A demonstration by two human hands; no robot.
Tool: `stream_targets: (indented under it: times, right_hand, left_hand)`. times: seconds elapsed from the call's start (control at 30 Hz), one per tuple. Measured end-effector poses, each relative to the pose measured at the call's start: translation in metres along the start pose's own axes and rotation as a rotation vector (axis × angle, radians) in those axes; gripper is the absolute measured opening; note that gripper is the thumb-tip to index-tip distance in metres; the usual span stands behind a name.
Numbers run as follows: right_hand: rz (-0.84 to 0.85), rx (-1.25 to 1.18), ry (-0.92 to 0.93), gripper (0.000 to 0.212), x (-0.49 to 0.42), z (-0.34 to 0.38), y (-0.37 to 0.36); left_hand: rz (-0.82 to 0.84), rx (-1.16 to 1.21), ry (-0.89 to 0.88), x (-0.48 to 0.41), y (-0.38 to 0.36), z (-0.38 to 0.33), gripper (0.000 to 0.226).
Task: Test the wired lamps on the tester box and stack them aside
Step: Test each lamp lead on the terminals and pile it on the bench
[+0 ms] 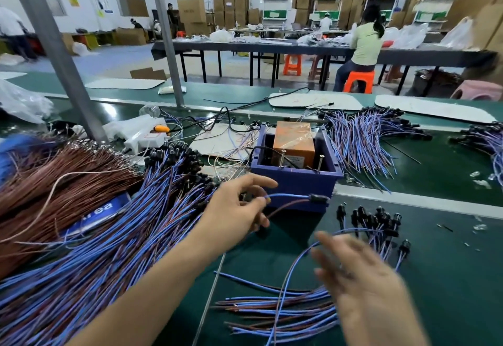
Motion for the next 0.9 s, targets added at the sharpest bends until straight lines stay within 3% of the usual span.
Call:
stream_targets:
  times: [0.07, 0.13, 0.3, 0.37, 0.47, 0.57, 0.73, 0.9]
  right_hand:
    - [0.061, -0.119, -0.16, 0.013, 0.0, -0.023, -0.016]
    - [0.044, -0.11, -0.253, 0.022, -0.003, -0.036, -0.028]
    - [-0.059, -0.157, -0.141, 0.023, -0.029, -0.01, 0.007]
    - [-0.086, -0.084, -0.087, 0.025, -0.044, 0.005, 0.03]
    - [-0.122, 0.173, -0.059, 0.026, -0.068, 0.025, 0.066]
    - [-0.162, 0.49, -0.057, 0.025, -0.087, 0.035, 0.088]
    - [-0.128, 1.169, 0.001, 0.03, -0.104, 0.034, 0.085]
    - [-0.213, 1.531, -0.019, 0.049, -0.093, 0.044, 0.072]
  left_hand:
    - [0.095, -0.02, 0.012, 0.007, -0.023, 0.006, 0.028]
    - [0.185, -0.069, 0.062, 0.017, -0.039, 0.018, 0.022]
    - [0.41, -0.267, 0.151, 0.038, -0.035, 0.039, 0.007]
    - [0.487, -0.359, 0.17, 0.044, -0.02, 0.042, 0.01]
    - [0.531, -0.454, 0.215, 0.049, 0.008, 0.043, 0.012]
    - [0.458, -0.443, 0.215, 0.046, 0.03, 0.038, 0.013]
    - [0.296, -0.051, 0.172, 0.035, 0.028, 0.02, 0.002]
    - [0.305, 0.203, 0.132, 0.02, -0.002, 0.007, 0.012]
Point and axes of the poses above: each hand's wrist, its own x-axis away from the middle knuckle, its own y-axis out of the back of the hand, z = x × y, the point moved 9 cm from there along -x, towards the middle knuckle, and after that the axes turned 7 degrees about x, right-handed, at the moved point
